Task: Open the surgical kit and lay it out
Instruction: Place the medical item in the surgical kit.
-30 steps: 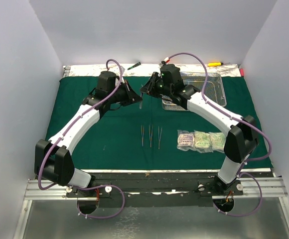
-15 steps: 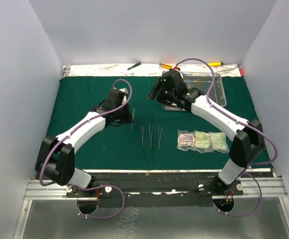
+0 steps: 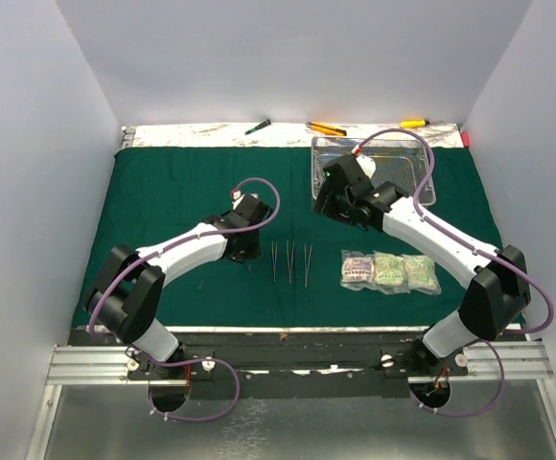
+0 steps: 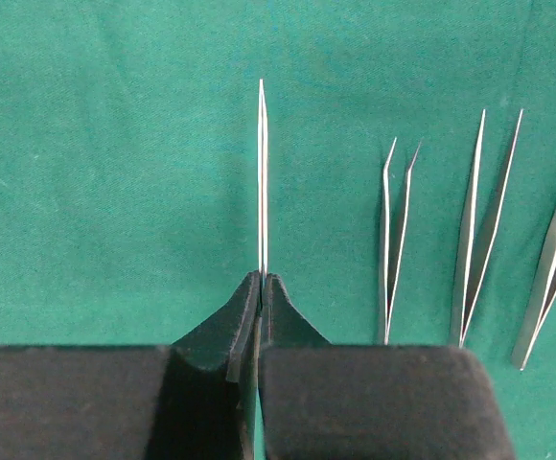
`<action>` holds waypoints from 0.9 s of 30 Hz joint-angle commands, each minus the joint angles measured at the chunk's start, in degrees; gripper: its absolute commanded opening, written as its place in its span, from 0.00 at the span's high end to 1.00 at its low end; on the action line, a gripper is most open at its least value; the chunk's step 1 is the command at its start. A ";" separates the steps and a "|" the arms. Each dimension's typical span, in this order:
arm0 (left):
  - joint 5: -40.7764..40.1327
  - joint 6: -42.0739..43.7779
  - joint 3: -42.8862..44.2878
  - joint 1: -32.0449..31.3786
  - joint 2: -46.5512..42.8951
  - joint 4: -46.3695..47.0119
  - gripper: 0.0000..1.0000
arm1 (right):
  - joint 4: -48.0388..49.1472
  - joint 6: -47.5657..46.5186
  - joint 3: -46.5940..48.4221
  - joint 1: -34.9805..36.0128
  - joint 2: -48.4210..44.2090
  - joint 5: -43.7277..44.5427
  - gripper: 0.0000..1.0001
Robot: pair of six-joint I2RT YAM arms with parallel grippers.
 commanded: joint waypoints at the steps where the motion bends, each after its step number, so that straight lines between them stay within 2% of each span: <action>1: -1.12 -1.62 -1.40 -1.00 1.90 2.05 1.00 | -2.58 0.88 -1.83 -0.36 -2.79 3.54 0.35; 24: 0.38 -4.14 -5.70 -3.83 0.65 7.67 1.00 | -3.36 2.54 -4.62 -0.45 -3.76 2.81 0.36; 27: 0.08 -4.69 -6.32 -3.89 1.86 7.39 0.91 | -3.56 2.65 -4.64 -0.47 -3.79 2.87 0.36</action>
